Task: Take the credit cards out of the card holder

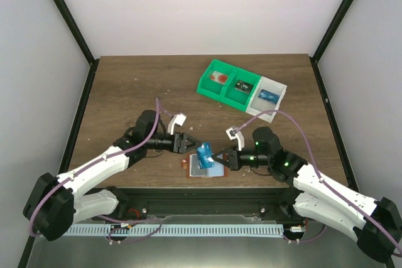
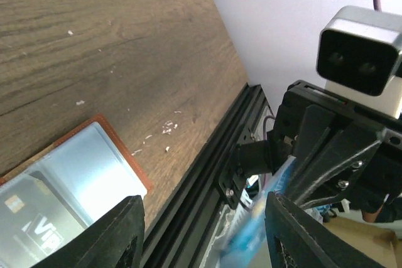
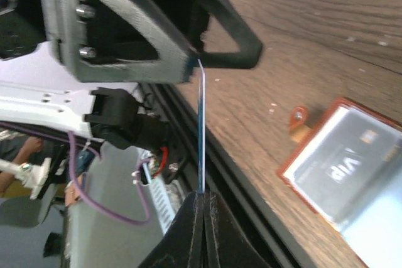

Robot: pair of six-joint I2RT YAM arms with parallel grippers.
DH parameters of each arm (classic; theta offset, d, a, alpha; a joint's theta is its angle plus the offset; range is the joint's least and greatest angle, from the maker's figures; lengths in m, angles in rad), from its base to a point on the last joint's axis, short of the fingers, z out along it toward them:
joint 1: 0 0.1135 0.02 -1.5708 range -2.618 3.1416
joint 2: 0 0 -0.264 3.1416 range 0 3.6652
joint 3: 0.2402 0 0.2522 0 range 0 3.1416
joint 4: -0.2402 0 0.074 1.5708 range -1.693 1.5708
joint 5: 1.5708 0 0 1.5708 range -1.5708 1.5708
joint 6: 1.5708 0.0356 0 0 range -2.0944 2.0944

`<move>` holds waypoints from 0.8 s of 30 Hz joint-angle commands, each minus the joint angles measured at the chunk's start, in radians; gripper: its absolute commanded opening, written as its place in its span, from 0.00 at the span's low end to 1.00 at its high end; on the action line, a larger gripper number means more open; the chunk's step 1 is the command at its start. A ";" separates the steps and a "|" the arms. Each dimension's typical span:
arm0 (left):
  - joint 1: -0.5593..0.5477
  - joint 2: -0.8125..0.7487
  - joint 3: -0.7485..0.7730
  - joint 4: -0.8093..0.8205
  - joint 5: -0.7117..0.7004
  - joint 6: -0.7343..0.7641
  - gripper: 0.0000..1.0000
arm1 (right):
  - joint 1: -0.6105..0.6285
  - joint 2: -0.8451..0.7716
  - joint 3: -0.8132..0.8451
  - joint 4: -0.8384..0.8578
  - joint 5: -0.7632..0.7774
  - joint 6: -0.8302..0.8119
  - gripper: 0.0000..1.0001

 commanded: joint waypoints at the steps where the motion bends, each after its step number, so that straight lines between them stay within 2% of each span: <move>1: 0.000 -0.016 0.020 -0.004 0.089 0.048 0.54 | -0.006 0.002 -0.003 0.123 -0.148 0.012 0.01; 5: 0.001 -0.014 0.018 0.024 0.153 0.046 0.46 | -0.007 0.022 0.004 0.118 -0.157 0.014 0.00; 14: 0.001 -0.017 -0.013 0.094 0.221 0.011 0.00 | -0.007 0.013 -0.012 0.132 -0.150 0.033 0.01; 19: 0.001 -0.028 -0.036 0.155 0.210 -0.047 0.00 | -0.006 0.007 -0.016 0.127 -0.096 0.073 0.01; 20: 0.000 -0.031 -0.038 0.161 0.201 -0.057 0.00 | -0.007 0.003 -0.022 0.134 -0.080 0.094 0.04; 24: 0.001 -0.050 -0.048 0.196 0.139 -0.113 0.00 | -0.007 -0.023 -0.062 0.200 -0.001 0.213 0.25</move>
